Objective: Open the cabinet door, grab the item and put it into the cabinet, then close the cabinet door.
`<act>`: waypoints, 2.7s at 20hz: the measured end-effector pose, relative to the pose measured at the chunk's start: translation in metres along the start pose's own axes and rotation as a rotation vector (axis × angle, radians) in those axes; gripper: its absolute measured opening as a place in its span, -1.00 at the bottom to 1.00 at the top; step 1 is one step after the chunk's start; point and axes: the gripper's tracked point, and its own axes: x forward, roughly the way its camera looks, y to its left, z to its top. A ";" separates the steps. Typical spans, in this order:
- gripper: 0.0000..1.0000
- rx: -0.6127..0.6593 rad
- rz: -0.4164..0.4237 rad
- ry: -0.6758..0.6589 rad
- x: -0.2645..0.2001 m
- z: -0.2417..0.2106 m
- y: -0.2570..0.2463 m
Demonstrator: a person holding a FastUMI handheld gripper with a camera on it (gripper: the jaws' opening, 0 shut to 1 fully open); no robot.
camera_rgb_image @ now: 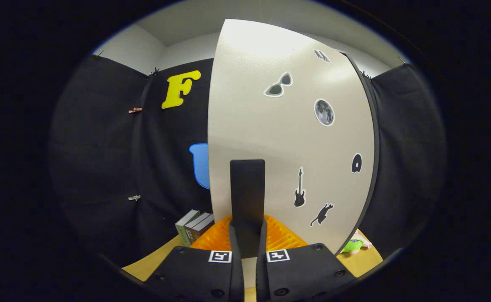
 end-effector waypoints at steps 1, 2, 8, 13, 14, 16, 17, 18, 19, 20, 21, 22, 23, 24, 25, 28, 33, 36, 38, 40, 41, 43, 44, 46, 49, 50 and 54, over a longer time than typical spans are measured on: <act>-0.70 0.000 0.009 -0.001 -0.002 0.000 -0.001; -0.70 0.002 0.019 -0.001 -0.006 0.000 -0.003; -0.70 0.004 0.112 0.003 -0.026 0.000 -0.016; -0.70 0.003 0.201 0.016 -0.049 0.001 -0.034; -0.70 0.004 0.207 0.014 -0.054 0.001 -0.039; -0.70 -0.011 0.220 0.017 -0.061 0.001 -0.049; -0.70 -0.012 0.227 0.019 -0.065 0.002 -0.053; -0.70 -0.008 0.233 0.019 -0.068 0.001 -0.058; -0.71 -0.005 0.235 0.018 -0.070 0.002 -0.063; -0.71 -0.009 0.228 0.015 -0.072 0.002 -0.068; -0.71 -0.022 0.218 0.010 -0.074 0.002 -0.073; -0.71 -0.036 0.207 0.008 -0.074 0.002 -0.077; -0.71 -0.040 0.196 0.006 -0.075 0.003 -0.083; -0.72 -0.036 0.189 0.007 -0.077 0.003 -0.087; -0.72 -0.030 0.179 0.008 -0.078 0.003 -0.091; -0.72 -0.039 0.131 0.003 -0.081 0.004 -0.106; -0.73 -0.053 0.058 0.008 -0.082 0.004 -0.131; -0.74 -0.033 0.012 0.000 -0.083 0.005 -0.145; -0.74 -0.020 -0.014 -0.005 -0.085 0.005 -0.148; -0.74 0.000 0.004 -0.010 -0.091 0.004 -0.148; -0.74 0.009 0.024 -0.008 -0.093 0.003 -0.147; -0.75 -0.004 0.034 -0.014 -0.098 0.002 -0.149; -0.75 -0.024 0.025 -0.021 -0.103 0.003 -0.152; -0.75 -0.043 0.034 -0.046 -0.112 0.006 -0.147; -0.75 -0.048 0.048 -0.059 -0.138 -0.001 -0.123; -0.75 -0.059 0.054 -0.062 -0.145 -0.003 -0.111; -0.81 -0.104 0.060 -0.044 -0.134 -0.025 -0.062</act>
